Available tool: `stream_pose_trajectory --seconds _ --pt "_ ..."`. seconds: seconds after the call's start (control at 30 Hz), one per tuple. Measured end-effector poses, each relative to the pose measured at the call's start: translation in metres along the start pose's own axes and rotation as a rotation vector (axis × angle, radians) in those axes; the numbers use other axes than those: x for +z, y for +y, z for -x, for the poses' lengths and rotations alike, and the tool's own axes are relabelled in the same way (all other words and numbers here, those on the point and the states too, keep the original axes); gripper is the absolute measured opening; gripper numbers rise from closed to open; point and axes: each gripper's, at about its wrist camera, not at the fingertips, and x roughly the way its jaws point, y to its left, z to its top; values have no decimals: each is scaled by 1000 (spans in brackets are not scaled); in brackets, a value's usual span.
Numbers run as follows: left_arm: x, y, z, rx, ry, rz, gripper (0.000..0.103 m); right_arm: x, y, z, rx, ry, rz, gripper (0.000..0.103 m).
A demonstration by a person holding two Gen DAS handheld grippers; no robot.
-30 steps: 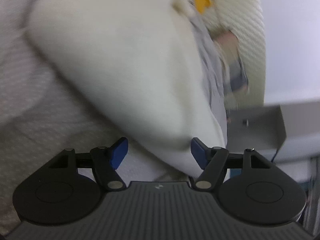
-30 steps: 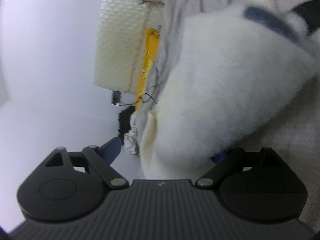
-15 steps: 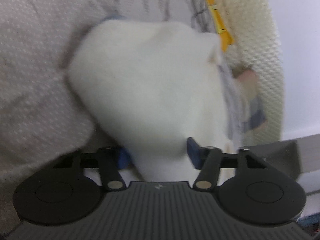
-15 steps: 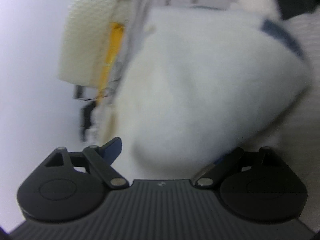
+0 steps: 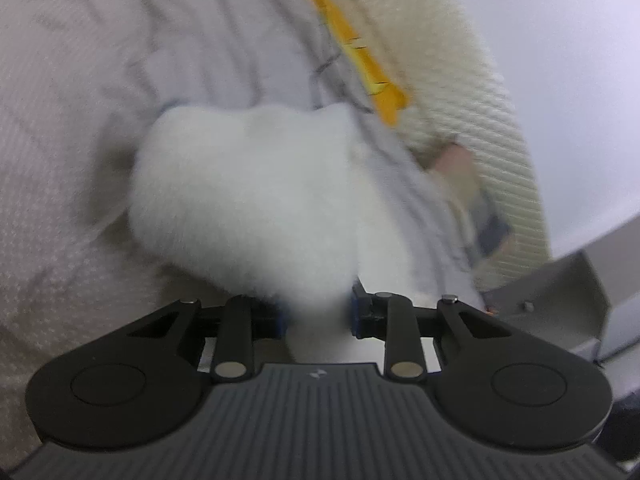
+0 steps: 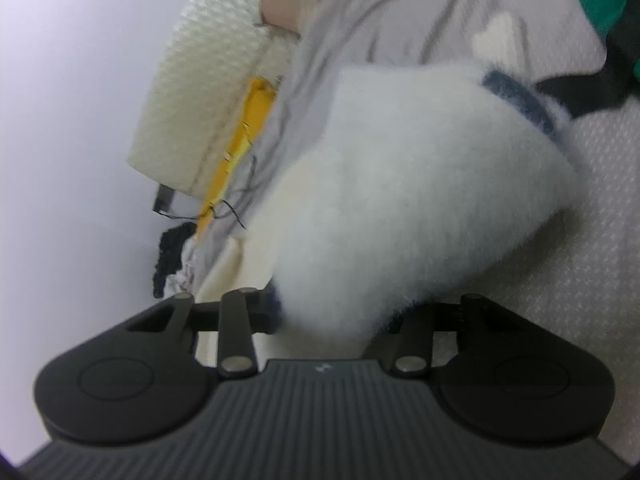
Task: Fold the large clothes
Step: 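Lift and fold the sweater bundle over with both grippers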
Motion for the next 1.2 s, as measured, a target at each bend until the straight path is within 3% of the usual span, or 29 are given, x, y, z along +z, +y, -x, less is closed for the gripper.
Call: stream_pose_trajectory --seconds 0.2,0.63,0.8,0.93,1.2 --pt "1 -19 35 -86 10 -53 32 -2 8 39 59 -38 25 45" --pt "-27 -13 105 -92 48 -118 33 -35 0 98 83 -62 43 46" --pt "-27 -10 103 -93 61 -124 38 -33 4 95 74 -58 56 49" --pt "-20 -12 97 -114 59 -121 42 -30 5 94 94 -40 61 60" --pt "4 -41 81 -140 35 -211 43 -3 23 79 138 -34 64 66"
